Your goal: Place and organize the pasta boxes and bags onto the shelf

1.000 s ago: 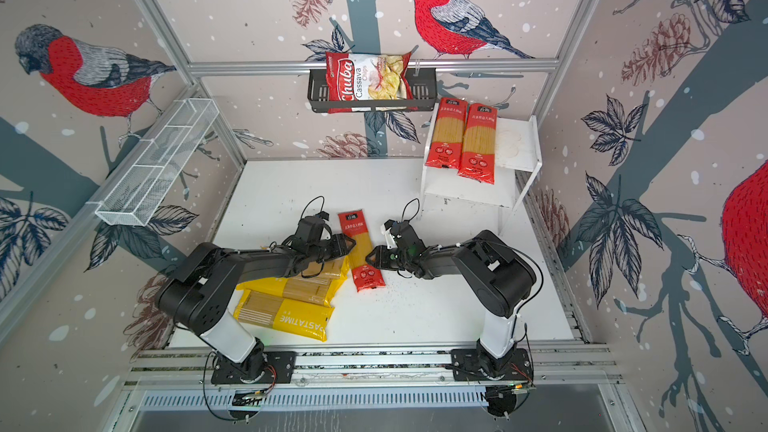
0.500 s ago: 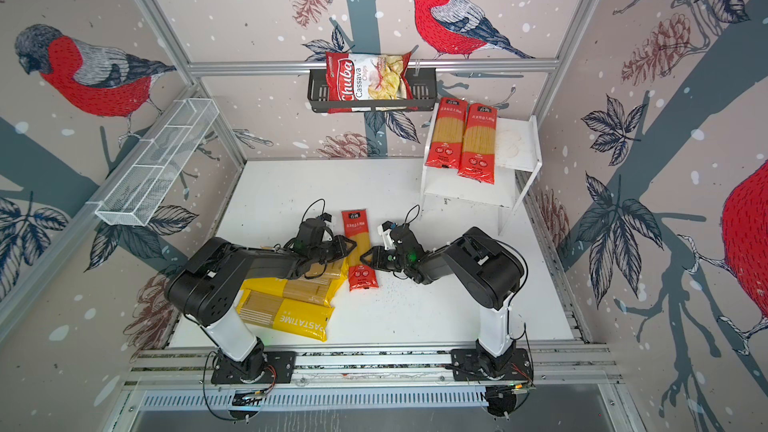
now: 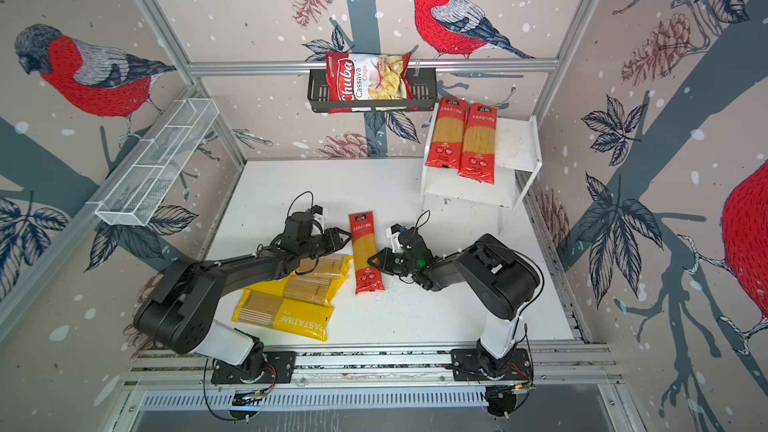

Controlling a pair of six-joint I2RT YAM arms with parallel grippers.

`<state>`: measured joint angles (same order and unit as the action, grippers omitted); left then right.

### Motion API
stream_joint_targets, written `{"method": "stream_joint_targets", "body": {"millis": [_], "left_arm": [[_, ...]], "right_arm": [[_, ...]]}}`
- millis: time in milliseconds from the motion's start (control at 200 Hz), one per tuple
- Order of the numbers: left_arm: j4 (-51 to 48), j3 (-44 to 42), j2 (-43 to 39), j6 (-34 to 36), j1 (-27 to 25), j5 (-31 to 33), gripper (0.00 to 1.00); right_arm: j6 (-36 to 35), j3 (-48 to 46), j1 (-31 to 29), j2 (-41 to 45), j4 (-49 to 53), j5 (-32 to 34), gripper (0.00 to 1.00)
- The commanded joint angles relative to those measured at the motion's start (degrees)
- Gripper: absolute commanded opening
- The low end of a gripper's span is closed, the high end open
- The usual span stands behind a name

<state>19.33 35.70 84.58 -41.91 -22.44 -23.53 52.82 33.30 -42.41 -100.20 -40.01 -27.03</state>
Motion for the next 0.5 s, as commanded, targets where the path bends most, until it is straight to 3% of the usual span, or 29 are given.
{"method": "stream_joint_targets", "body": {"millis": [0,190,305,410,490], "left_arm": [[-2.8,-0.6,-4.2,0.8,1.2,-0.5,0.59],[1.1,-3.5,-10.5,-2.4,1.8,-3.5,0.73],[7.2,-5.1,-12.1,-6.4,1.8,-6.8,0.79],[13.7,-5.7,-13.5,-9.7,0.6,-9.2,0.91],[16.8,-5.0,-14.4,-9.8,-2.3,-9.3,0.89]], "right_arm": [[1.2,-1.0,0.2,4.1,-7.4,0.8,0.08],[-0.2,-2.6,-1.4,13.0,-7.1,3.1,0.05],[-2.2,-2.7,-3.3,18.8,-4.8,4.4,0.05],[-4.6,-1.6,-5.0,23.8,-1.4,5.3,0.05],[-6.1,-0.8,-6.2,26.7,0.6,5.3,0.05]]}}
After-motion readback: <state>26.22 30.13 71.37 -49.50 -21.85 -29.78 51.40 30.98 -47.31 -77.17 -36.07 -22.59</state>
